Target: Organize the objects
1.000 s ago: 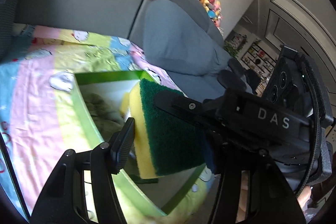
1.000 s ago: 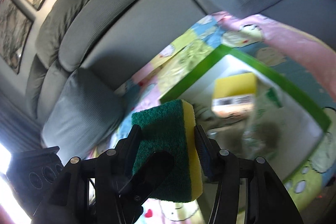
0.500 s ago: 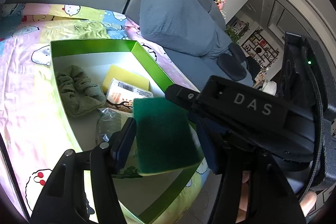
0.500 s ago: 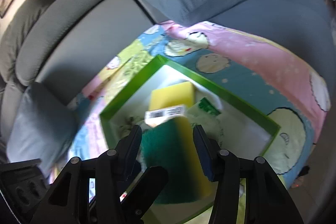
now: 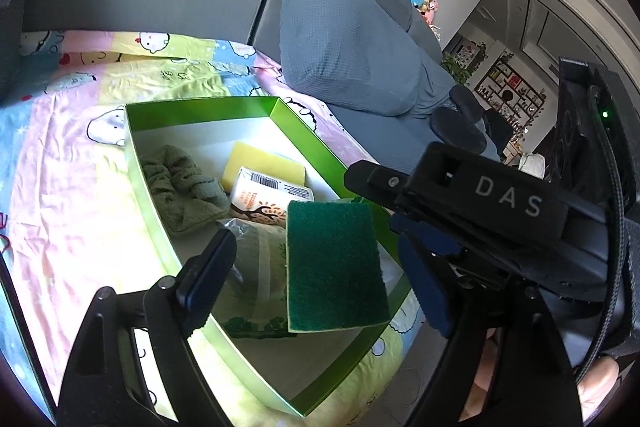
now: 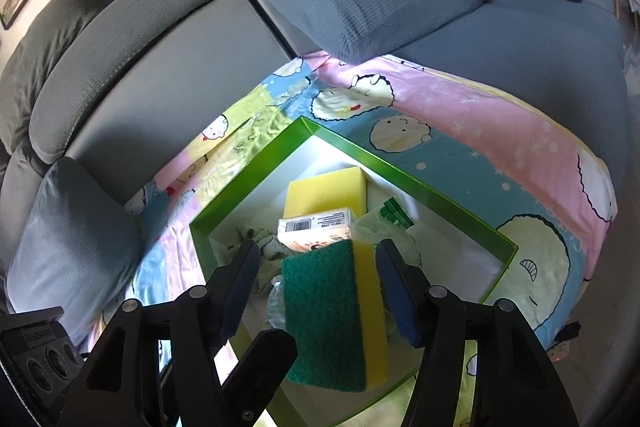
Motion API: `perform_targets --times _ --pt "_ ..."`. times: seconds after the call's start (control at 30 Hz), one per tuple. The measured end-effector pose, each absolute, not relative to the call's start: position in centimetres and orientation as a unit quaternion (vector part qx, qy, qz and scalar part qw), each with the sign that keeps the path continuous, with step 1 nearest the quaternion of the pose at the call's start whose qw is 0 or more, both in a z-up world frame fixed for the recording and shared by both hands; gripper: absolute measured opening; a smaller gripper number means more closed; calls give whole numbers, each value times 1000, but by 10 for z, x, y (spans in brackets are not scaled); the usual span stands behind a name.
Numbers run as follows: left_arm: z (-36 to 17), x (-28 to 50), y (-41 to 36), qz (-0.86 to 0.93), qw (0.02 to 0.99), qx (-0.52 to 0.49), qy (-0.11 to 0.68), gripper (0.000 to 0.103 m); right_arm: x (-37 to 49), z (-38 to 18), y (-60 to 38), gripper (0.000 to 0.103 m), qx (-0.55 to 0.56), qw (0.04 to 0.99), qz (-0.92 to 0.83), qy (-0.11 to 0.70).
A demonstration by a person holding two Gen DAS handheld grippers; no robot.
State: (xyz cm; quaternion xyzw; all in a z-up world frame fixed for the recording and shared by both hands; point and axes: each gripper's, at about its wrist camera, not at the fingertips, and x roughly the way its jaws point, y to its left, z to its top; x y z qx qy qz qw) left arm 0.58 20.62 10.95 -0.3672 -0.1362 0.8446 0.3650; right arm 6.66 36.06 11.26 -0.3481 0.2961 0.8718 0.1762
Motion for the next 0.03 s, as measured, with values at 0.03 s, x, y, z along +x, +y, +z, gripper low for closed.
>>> perform_targets --times 0.03 --pt "110 6 206 845 364 -367 -135 83 67 113 360 63 -348 176 872 296"
